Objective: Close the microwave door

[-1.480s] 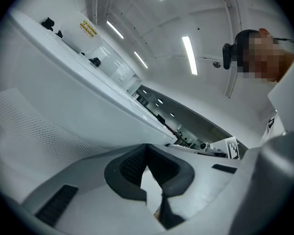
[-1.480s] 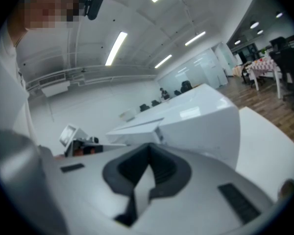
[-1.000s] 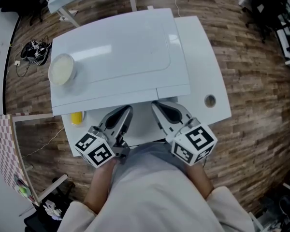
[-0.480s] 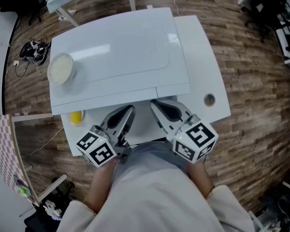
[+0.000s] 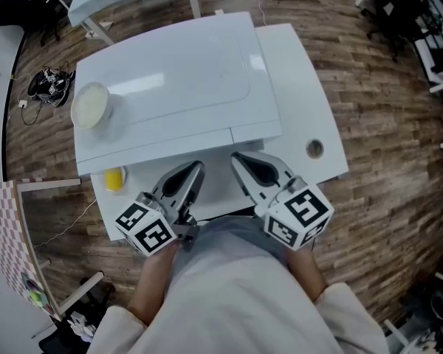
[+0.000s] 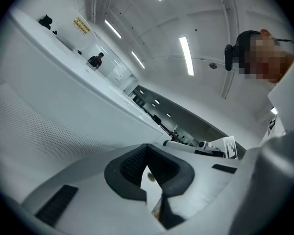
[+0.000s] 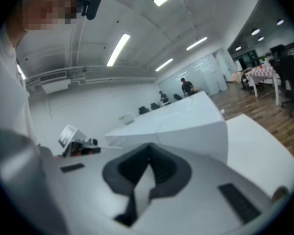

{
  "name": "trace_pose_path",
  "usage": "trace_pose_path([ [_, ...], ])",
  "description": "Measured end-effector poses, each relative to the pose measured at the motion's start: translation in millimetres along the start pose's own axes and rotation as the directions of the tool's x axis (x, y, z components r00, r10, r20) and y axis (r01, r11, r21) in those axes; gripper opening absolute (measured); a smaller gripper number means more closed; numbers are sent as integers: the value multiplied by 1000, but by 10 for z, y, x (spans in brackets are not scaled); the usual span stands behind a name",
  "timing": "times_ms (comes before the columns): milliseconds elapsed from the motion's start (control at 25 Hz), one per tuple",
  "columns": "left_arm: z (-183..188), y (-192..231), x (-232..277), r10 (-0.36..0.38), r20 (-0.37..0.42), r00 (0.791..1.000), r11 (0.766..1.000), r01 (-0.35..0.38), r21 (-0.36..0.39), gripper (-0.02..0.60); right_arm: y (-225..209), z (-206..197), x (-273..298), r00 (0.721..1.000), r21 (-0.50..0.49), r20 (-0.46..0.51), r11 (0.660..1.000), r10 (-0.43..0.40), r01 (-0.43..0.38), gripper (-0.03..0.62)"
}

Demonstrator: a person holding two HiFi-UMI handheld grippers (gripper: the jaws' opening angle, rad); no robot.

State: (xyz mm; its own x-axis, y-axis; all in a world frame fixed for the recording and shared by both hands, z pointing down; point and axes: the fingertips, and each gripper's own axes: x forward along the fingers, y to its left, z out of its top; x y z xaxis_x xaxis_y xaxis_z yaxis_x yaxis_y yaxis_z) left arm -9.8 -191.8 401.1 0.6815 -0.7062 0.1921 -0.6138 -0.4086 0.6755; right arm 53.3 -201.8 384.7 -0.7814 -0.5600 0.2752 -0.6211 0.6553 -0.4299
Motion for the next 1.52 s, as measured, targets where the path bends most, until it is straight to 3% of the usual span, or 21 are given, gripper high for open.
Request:
trace_pose_path([
  [600,-1,-415,-103,-71,33,997,997,70,34,17,109,40,-454,995,-39,68,997,-66,69,23],
  [840,-63,-568,-148,-91,34,995,993,88,84,17,133,-3,-661,990,-42,96,994,-100,104,23],
  [1520,-174,-843,-135,-56,22,998,985,52,162,17,145,-59,-1062,984,-50,123,989,-131,138,23],
])
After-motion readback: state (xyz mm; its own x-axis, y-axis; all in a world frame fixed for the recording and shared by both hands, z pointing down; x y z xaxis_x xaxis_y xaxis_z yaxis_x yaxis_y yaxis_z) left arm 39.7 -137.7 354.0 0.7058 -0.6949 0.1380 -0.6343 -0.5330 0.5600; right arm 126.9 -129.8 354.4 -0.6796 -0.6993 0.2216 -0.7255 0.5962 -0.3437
